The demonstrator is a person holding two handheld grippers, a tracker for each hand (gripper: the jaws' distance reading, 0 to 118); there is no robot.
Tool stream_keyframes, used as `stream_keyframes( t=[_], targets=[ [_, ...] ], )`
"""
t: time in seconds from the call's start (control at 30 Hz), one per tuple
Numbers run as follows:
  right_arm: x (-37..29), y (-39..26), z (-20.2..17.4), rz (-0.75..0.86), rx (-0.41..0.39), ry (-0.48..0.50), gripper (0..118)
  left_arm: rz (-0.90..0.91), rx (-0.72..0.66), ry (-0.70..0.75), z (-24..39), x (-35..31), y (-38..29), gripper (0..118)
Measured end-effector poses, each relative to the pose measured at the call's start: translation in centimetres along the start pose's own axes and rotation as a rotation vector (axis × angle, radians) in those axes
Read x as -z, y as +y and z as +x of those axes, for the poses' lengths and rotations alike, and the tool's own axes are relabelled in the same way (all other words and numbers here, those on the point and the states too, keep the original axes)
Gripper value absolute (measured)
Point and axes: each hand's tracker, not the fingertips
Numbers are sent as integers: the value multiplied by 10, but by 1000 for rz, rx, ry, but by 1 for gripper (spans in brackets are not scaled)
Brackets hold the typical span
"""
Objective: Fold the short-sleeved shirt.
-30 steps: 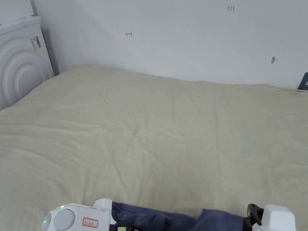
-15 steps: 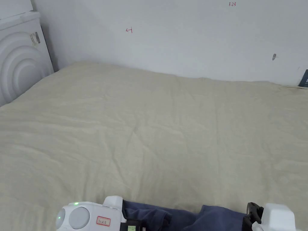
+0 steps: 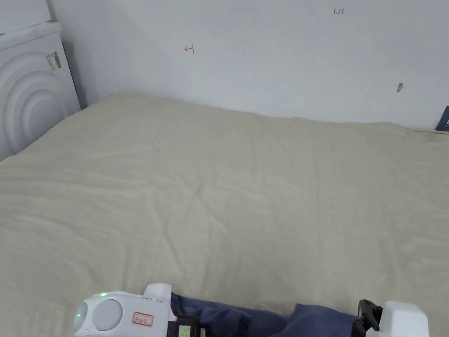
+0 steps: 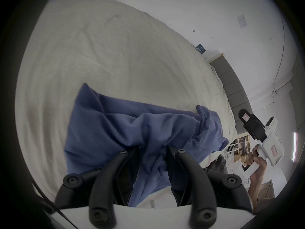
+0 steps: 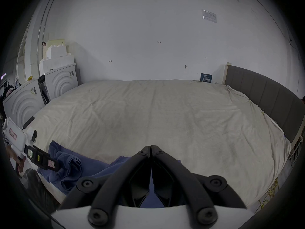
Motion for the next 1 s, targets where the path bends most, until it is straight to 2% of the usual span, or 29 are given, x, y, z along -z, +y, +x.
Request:
stream_keyframes(
  t=[0.1,0.2,0.27,0.3,0.4,0.47,0.5,0.7,0.77,0.83,1.0],
  targets=[
    [-1,1,0,2,-4,2,1,47,-30,46,-18,-19,6,40],
    [0,0,0,3,-2,4,1,87,-70,10,-37,-42,10,43],
    [1,0,-1,1,0,5,1,137,-86,3,-44,-60,11,55],
    [2,-1,-1,-1,1,7,1,154,-91,18,-48,-67,11,68],
    [4,-2,-3,-5,0,12,1,160,-76,103,-59,-75,11,92],
    [5,-2,-5,-7,-1,17,1,123,-48,152,-63,-72,9,95],
    [5,-2,-5,-6,-1,19,1,117,-35,169,-62,-67,7,102],
    [7,-2,-7,-7,1,25,1,55,2,146,-58,-26,-3,104],
    [7,-1,-7,-7,-1,24,1,68,86,226,-45,-20,-7,105],
    [7,-1,-7,-5,-2,23,1,69,111,251,-34,-14,-9,104],
    [7,-1,-7,-5,-3,22,1,48,240,406,-5,2,-14,78]
  ],
)
